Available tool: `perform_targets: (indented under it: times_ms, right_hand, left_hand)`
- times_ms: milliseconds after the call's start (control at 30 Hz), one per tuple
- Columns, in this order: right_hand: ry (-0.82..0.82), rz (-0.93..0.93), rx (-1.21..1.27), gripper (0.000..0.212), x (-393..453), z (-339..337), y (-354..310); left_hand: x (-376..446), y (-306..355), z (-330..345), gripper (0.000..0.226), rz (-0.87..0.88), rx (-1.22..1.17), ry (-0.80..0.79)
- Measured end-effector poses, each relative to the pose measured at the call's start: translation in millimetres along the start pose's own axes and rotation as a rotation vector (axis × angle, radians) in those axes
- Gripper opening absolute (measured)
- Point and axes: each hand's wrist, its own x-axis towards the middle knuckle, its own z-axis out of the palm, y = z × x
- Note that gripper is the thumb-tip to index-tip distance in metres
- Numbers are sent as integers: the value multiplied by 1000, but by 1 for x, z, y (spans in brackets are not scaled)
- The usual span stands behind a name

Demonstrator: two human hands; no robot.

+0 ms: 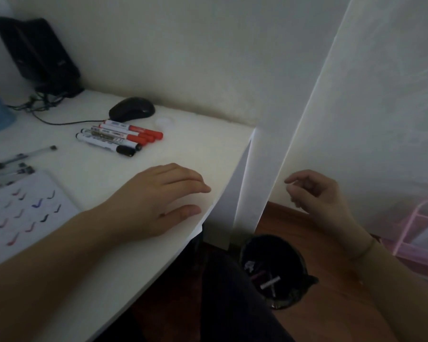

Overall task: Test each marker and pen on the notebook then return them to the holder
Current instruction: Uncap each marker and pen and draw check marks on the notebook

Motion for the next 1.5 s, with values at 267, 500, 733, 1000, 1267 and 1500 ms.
perform_targets:
  times_ms: [267, 500, 733, 1000, 1267, 1500]
  right_hand:
    - [-165, -171, 175, 11, 48, 92, -87]
    - [-509, -390, 78, 6, 81, 250, -165]
    - [-665, -652, -444, 21, 110, 445, -216]
    - [-636, -652, -838, 41, 126, 570, -222]
    - [-470, -524, -701, 36, 134, 536, -218]
    - [-541, -215, 74, 15, 83, 366, -236]
  left_hand:
    - [-34, -22, -44, 47, -393, 147, -19]
    - [-162, -68, -89, 40, -855, 103, 208]
    - [-204, -87, -94, 9, -1105, 125, 471]
    - [-213, -96, -91, 26, -977, 141, 439]
    - [-213, -93, -90, 16, -993, 57, 648]
    - [-201, -76, -98, 51, -1000, 81, 819]
